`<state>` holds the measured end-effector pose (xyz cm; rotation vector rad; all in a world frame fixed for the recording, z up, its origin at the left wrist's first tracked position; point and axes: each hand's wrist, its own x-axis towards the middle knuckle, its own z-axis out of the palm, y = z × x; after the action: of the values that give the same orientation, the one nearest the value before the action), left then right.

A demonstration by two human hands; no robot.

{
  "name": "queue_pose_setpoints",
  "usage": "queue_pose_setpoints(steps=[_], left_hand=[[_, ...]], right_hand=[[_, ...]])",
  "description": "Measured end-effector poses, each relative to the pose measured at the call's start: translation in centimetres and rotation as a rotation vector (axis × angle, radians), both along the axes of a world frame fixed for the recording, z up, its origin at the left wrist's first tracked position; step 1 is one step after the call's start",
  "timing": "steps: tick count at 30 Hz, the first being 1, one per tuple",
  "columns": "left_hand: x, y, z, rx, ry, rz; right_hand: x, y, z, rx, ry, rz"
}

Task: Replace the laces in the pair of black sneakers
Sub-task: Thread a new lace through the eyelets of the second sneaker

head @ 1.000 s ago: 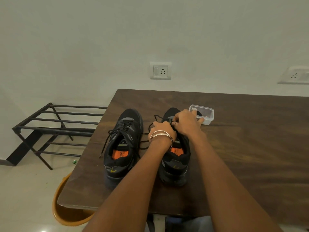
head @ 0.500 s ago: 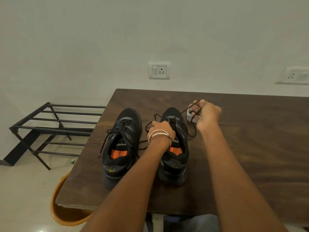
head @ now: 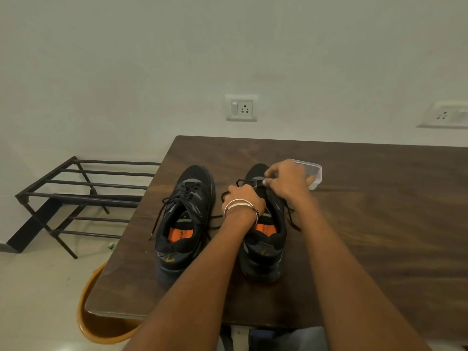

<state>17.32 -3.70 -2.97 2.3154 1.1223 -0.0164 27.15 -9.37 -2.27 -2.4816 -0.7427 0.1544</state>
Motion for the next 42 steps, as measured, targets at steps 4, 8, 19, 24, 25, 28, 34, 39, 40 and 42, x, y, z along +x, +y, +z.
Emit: queue_pose_setpoints(steps=[4, 8, 19, 24, 25, 28, 34, 39, 40, 42], left_hand=[[-0.3, 0.6, -0.2, -0.059, -0.043, 0.038], [-0.6, 0.6, 0.0, -0.076, -0.05, 0.028], [-0.2, 0.6, -0.3, -0.084, -0.037, 0.018], [-0.2, 0.6, -0.3, -0.083, -0.032, 0.015], [-0.2, 0.6, -0.3, -0.081, -0.03, 0.014], [-0.2, 0.6, -0.2, -0.074, -0.029, 0.011], [-0.4, 0.8, -0.2, -0.067, -0.032, 0.005], [-0.1, 0.8, -0.4, -0.075, -0.032, 0.002], [-0.1, 0.8, -0.4, -0.075, -0.028, 0.0], [-0.2, 0.8, -0.3, -0.078, -0.023, -0.002]], right_hand=[[-1.0, 1.3, -1.3, -0.132, -0.122, 0.006], [-0.6, 1.3, -2.0, -0.055, -0.105, -0.033], [1.1, -2.1, -0.2, 0.256, 0.2, -0.42], [0.4, 0.5, -0.2, 0.113, -0.01, -0.004], [0.0, 1.0, -0.4, 0.037, -0.029, 0.04], [-0.7, 1.8, -1.5, -0.124, -0.117, 0.056], [-0.8, 2.0, -2.3, -0.086, -0.149, -0.052], [0.2, 1.4, -2.2, 0.078, 0.057, -0.138], [0.4, 1.3, -2.1, 0.131, 0.127, -0.19], [0.8, 0.8, -1.7, 0.307, 0.294, -0.305]])
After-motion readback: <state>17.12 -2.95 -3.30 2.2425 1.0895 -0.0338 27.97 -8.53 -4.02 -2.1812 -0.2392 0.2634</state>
